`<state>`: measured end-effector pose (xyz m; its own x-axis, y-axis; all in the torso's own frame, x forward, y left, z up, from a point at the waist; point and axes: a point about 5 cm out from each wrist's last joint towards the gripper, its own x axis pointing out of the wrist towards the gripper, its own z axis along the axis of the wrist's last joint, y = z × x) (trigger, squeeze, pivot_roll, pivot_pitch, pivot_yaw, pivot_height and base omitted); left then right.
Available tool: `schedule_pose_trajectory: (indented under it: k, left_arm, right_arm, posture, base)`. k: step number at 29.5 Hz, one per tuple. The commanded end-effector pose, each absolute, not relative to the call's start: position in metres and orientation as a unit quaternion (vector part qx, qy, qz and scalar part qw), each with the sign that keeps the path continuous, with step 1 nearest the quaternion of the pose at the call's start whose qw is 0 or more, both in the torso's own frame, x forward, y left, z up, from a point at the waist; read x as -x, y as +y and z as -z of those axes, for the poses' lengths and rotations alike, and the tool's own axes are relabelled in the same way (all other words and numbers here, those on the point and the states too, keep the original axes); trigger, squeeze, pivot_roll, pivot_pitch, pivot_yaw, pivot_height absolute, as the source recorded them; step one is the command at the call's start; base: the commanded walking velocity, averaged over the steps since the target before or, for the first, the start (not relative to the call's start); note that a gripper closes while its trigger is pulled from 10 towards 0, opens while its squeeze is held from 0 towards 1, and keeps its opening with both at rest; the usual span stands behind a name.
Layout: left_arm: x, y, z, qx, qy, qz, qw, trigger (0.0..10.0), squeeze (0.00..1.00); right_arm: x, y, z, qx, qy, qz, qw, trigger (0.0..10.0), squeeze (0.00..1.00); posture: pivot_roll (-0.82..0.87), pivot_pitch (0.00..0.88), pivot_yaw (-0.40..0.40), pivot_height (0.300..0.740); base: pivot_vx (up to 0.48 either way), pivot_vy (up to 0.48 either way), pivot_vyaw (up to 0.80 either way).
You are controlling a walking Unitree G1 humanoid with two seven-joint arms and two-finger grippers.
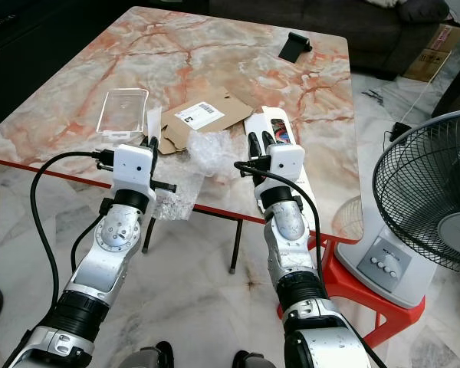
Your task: Picking trash to rubbish bin
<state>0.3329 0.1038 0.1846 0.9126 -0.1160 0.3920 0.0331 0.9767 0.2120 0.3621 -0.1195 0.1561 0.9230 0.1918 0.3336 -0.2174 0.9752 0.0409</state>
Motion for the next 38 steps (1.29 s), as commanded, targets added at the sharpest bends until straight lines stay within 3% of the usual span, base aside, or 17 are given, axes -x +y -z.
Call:
schedule_pose_trajectory:
  k: [1,22,38]
  left_arm:
    - [-0.3327,0.102,-0.1835,-0.102,-0.206,0.043,0.972,10.0,0.0]
    - [-0.3306,0.0958,-0.1811,-0.086,-0.21,0.06,0.972,10.0,0.0]
    - [-0.3293,0.094,-0.1802,-0.078,-0.21,0.065,0.972,10.0,0.0]
  right_arm:
    - [-0.3612,-0.1219,-0.1518,-0.036,-0.161,-0.102,0.981,10.0,0.0]
    - [-0.3615,-0.124,-0.1486,-0.033,-0.156,-0.098,0.982,10.0,0.0]
    - [-0.3624,-0.1217,-0.1487,-0.036,-0.154,-0.098,0.982,10.0,0.0]
  posture:
    - [0.09,0.154,-0.07,0.74]
    - [0.08,0.131,-0.069,0.74]
    - [0.08,0.129,-0.071,0.74]
  base:
    - [0.0,0.0,0.0]
    - [0.0,0.0,0.0]
    - [-0.262,0.0,0.0]
